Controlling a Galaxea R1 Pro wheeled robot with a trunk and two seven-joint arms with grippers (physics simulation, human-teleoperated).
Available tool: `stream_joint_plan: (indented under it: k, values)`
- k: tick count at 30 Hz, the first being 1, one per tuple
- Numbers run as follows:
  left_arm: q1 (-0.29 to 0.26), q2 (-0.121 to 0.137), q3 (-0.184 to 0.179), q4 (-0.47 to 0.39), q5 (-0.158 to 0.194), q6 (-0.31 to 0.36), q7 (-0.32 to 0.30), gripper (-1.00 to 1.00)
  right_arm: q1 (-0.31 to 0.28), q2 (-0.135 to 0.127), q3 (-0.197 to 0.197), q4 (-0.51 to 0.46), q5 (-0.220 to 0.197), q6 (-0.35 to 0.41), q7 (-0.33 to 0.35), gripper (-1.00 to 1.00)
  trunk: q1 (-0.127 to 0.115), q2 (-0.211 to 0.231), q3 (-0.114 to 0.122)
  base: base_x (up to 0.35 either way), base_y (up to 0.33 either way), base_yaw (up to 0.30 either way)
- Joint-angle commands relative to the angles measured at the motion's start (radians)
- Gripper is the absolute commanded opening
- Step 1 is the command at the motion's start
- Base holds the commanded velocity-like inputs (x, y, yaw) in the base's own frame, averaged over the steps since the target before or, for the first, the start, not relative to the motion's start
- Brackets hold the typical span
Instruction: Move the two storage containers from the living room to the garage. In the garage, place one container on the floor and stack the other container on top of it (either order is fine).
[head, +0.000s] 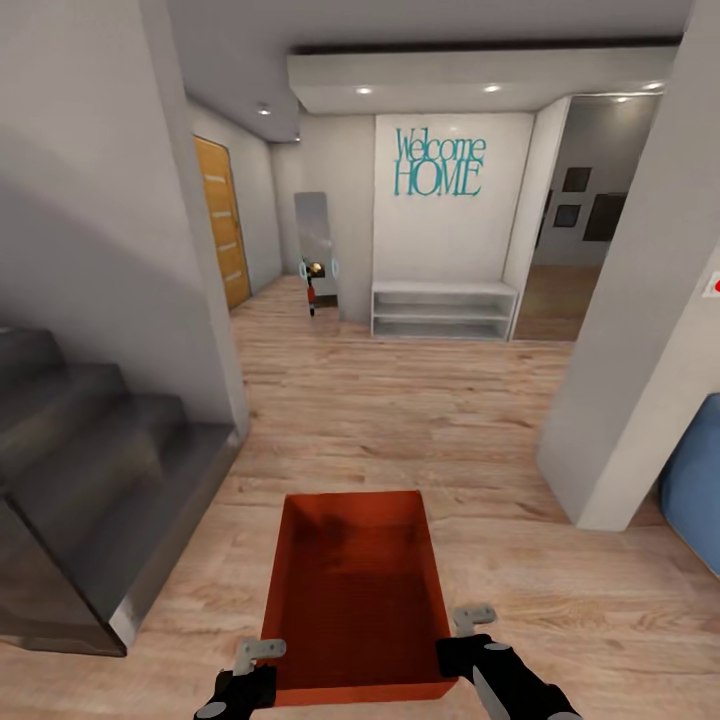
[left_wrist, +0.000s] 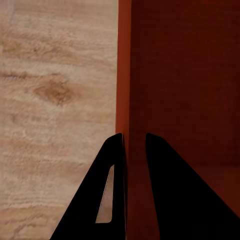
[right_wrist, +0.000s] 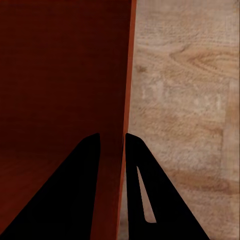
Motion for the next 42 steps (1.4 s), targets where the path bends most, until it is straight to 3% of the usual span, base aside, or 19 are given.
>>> stream_joint_plan:
  k: [1,19,42]
  values:
    - [0.0,0.011,-0.002,-0.001,0.004,-0.004,0.007,-1.0,-0.001,-0.002,-0.028,-0.002,0.016,0.007,0.001,-1.0,0.001,0.0,-0.001,0.341,0.08,0.0]
    - [0.0,0.011,-0.002,-0.001,0.004,-0.004,0.007,-1.0,-0.001,-0.003,-0.028,-0.002,0.017,0.007,0.002,-1.0,0.001,0.0,-0.001,0.341,0.08,-0.112]
    - [0.0,0.011,-0.002,-0.001,0.004,-0.004,0.007,-1.0,-0.001,-0.005,-0.028,-0.002,0.022,0.005,0.003,-1.0,0.001,0.0,-0.001,0.34,0.08,-0.007]
